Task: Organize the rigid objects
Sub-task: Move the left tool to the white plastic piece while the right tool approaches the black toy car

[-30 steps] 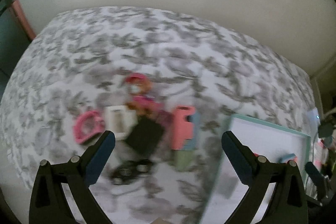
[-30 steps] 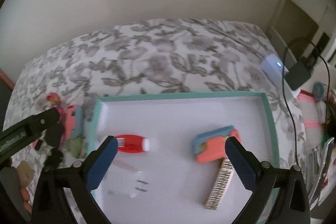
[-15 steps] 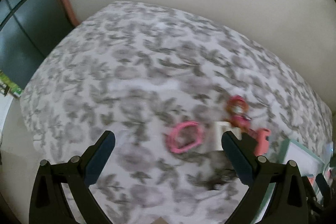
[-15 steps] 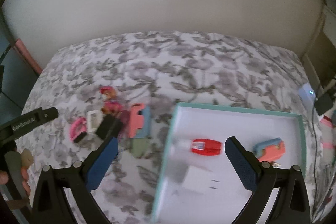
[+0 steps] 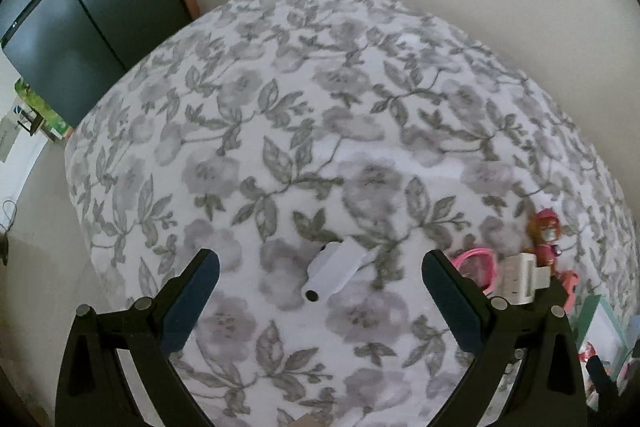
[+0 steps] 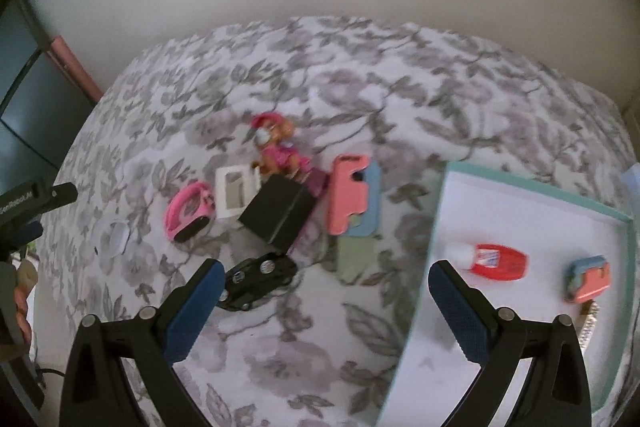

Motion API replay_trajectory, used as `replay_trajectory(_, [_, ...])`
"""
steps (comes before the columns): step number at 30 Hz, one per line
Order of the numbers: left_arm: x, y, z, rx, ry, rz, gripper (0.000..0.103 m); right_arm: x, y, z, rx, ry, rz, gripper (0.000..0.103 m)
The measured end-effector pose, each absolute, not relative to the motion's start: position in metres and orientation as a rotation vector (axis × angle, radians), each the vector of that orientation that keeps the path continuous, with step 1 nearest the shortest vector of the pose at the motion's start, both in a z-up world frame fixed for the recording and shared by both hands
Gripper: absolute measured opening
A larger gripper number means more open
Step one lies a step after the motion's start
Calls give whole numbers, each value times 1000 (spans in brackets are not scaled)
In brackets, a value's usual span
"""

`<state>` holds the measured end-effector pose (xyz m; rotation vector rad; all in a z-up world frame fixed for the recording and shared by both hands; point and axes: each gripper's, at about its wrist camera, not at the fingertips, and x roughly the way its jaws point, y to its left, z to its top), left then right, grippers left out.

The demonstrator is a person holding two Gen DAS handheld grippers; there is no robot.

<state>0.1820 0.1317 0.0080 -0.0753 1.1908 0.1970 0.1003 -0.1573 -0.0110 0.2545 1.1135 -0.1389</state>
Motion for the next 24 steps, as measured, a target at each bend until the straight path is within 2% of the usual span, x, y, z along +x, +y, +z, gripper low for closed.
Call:
replay_trajectory(12, [194,134,-40,-102,1317,159,101,111,-126,-49,178,1196,-45,103])
replay_trajectory(24, [209,145,-64,-146,1360,160,101,118,-112,-66,152,1223,0,103])
